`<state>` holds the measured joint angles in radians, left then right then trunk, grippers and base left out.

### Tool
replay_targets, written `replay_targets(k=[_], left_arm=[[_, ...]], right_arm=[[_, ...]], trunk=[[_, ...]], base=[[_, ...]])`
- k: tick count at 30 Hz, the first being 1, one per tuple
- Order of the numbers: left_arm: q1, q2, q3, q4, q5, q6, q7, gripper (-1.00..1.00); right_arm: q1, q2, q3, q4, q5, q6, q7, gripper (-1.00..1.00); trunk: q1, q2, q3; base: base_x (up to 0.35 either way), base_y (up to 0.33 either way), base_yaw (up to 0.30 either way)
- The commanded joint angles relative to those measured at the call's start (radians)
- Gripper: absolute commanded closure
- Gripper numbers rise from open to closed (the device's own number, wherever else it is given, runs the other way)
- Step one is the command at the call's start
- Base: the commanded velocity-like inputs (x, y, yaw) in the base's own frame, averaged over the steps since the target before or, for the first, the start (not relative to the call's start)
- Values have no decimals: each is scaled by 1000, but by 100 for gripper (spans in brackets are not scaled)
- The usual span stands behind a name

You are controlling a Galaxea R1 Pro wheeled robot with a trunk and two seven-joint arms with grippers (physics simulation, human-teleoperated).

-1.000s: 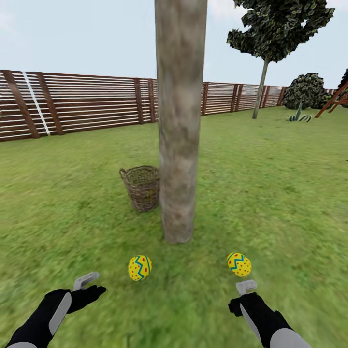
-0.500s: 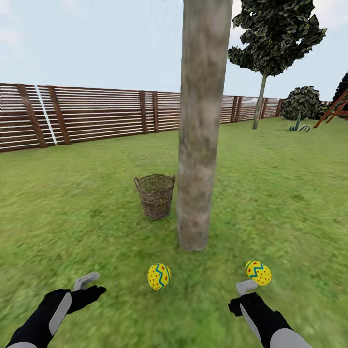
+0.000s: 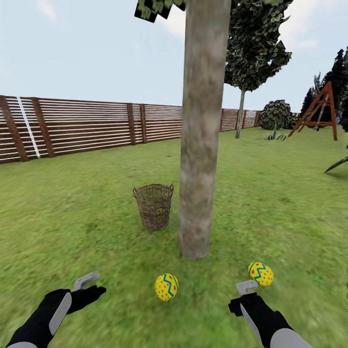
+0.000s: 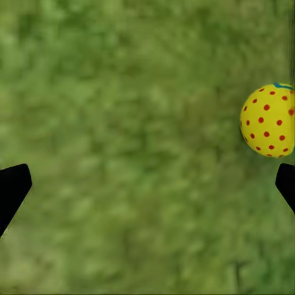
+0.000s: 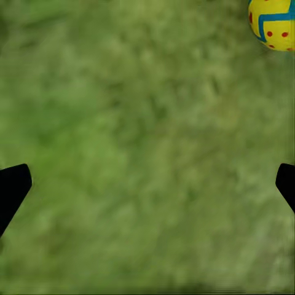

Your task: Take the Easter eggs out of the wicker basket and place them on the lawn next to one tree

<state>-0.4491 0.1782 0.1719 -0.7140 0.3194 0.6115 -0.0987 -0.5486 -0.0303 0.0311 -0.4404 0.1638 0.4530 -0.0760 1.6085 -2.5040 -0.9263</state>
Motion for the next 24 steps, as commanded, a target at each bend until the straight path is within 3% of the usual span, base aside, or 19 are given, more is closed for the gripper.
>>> replay_targets(k=[1,7,18,24], left_arm=[[0,0,3,0,0,5,-4,-100],[0,0,4,2,0,8,-3,-100],[0,-2,3,3,0,11,-3,-100],[0,-2,2,2,0,7,-4,-100]], right_arm=[[-1,0,4,-1,6,7,-1,-100],[-1,0,4,-1,6,7,-2,-100],[-1,1,4,-1,6,9,-3,-100],[-1,1,4,-1,6,8,-3,-100]], trunk=[[-1,0,3],[-3,1,26],[-8,4,69],[-29,42,88]], base=[[0,348,-284],[0,334,-110],[-23,87,-3],[-2,128,0]])
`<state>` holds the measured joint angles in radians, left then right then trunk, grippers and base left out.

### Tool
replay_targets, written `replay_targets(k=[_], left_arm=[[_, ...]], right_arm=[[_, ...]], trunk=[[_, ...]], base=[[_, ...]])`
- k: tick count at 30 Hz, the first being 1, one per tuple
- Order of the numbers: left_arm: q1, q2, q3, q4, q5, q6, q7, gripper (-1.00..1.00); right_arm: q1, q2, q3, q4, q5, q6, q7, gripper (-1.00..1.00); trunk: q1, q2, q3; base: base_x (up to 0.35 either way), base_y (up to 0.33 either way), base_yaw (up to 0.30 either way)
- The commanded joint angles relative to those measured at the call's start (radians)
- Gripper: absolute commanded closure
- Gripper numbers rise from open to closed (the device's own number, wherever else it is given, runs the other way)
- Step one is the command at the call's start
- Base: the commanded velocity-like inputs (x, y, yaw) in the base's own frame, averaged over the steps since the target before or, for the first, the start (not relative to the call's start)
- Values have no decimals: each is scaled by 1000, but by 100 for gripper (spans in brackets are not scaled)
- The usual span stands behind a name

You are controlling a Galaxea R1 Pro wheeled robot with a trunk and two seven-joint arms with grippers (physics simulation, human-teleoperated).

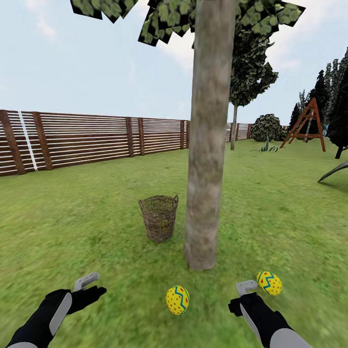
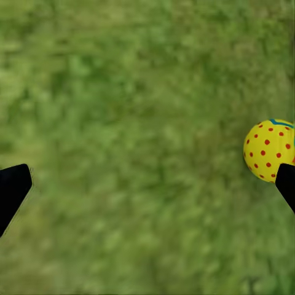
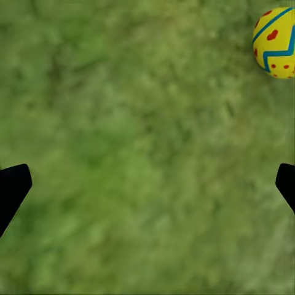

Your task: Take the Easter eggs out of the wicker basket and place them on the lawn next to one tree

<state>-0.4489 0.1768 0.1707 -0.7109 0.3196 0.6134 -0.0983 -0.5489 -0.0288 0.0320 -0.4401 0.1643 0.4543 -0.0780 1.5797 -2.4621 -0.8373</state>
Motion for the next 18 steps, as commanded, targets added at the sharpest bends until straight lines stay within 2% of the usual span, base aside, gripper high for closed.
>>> replay_targets(k=[1,18], left_arm=[[0,0,3,-1,-1,6,-4,-100],[0,0,2,-1,-1,6,-3,-100]], right_arm=[[0,0,3,-2,6,7,0,-100],[0,0,3,-2,7,7,-2,-100]], trunk=[[-4,7,2],[-69,126,35]], base=[[0,145,0],[0,138,-12]])
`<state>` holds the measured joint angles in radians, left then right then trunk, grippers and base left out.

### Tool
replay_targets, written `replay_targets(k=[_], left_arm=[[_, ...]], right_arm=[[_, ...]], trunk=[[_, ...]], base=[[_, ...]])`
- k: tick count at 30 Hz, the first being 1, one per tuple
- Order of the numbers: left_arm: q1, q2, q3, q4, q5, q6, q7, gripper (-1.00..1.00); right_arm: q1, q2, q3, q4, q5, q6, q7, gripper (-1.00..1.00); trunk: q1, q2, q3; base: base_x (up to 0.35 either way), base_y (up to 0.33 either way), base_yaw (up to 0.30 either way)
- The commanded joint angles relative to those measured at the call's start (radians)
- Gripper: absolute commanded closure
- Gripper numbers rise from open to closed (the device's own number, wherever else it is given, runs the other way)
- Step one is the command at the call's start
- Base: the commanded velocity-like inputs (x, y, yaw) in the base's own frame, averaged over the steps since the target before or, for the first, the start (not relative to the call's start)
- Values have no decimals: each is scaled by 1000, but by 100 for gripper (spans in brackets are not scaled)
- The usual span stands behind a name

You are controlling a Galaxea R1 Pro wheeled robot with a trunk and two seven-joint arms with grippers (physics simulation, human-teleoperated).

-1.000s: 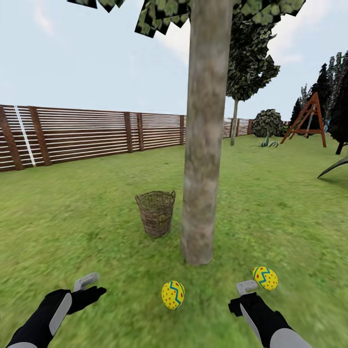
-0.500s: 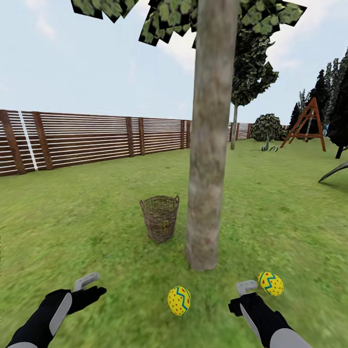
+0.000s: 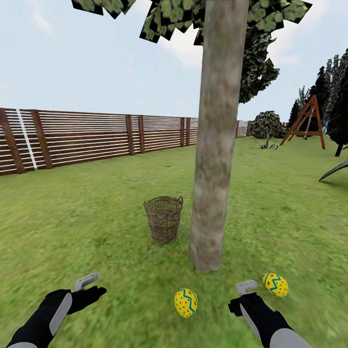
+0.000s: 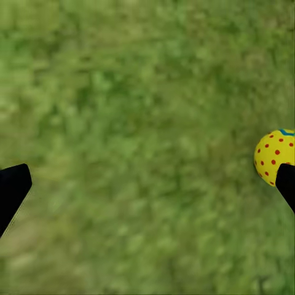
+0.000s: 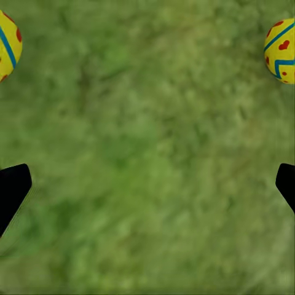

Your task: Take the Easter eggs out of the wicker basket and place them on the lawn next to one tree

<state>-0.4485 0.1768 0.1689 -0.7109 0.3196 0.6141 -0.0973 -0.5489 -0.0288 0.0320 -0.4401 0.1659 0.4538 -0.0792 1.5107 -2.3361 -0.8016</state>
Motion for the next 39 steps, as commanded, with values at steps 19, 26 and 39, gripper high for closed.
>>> replay_targets(k=[19,26,39], left_arm=[[0,0,4,-1,-1,7,-5,-100],[0,0,4,-1,-1,7,-5,-100],[-1,-2,4,1,-1,6,-5,-100]], right_arm=[[0,-2,2,-2,4,8,-1,-100],[0,-2,2,-2,4,8,-1,-100],[0,-2,2,-2,4,8,-1,-100]], trunk=[[-73,133,58],[-100,182,80],[-150,273,121]], base=[[0,112,0],[0,108,0],[0,84,0]])
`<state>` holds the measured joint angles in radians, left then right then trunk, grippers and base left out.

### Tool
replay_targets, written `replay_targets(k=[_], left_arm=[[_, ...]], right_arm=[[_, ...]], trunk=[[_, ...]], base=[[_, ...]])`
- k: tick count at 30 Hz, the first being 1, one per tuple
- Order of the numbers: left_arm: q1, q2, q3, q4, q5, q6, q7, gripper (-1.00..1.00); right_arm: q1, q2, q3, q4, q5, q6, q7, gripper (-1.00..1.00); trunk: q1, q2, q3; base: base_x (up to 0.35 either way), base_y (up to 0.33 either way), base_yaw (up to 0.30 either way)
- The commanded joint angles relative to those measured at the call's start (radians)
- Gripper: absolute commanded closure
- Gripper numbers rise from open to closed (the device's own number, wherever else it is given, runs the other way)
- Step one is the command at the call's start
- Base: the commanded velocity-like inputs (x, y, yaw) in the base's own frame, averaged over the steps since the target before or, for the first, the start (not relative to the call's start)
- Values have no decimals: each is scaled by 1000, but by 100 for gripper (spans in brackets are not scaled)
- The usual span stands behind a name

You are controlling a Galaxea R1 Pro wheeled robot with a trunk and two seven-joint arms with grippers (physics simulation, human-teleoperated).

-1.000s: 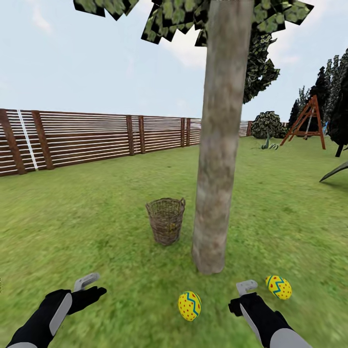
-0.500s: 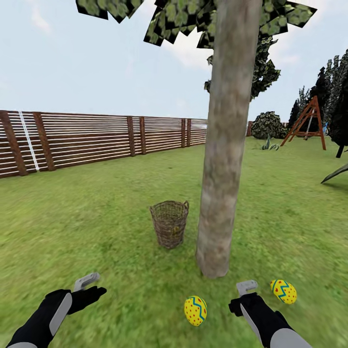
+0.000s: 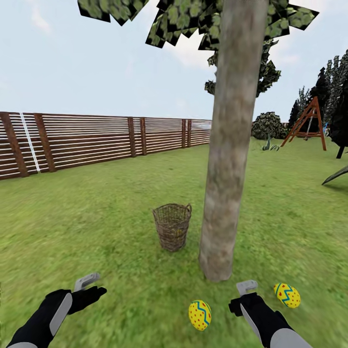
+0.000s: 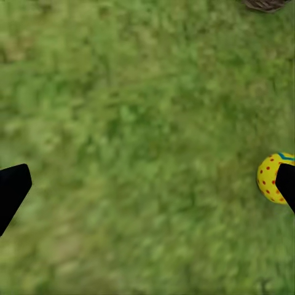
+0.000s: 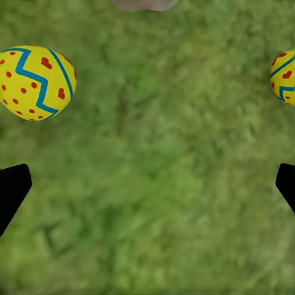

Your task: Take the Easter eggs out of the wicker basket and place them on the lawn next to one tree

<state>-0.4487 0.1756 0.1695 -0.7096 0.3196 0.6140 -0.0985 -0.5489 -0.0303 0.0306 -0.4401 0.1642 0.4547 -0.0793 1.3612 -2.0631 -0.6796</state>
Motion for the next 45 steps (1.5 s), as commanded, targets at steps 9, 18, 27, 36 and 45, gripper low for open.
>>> replay_targets(k=[9,18,27,36,45], left_arm=[[0,-1,2,-2,-1,3,-9,-100],[-1,0,3,19,1,9,-14,-100],[0,-2,3,41,1,5,-17,-100],[0,-4,5,42,3,8,-18,-100],[-1,-4,6,42,4,7,-18,-100]], right_arm=[[0,0,3,-2,6,7,0,-100],[0,0,3,-2,6,6,0,-100],[0,0,3,-2,5,6,0,-100],[0,0,2,-2,5,7,0,-100],[0,0,2,-2,5,7,0,-100]], trunk=[[-16,28,11],[-16,28,11],[-16,28,11],[-16,28,11],[-39,70,30]], base=[[0,79,0],[109,175,0],[12,313,0],[253,246,0],[259,252,0]])
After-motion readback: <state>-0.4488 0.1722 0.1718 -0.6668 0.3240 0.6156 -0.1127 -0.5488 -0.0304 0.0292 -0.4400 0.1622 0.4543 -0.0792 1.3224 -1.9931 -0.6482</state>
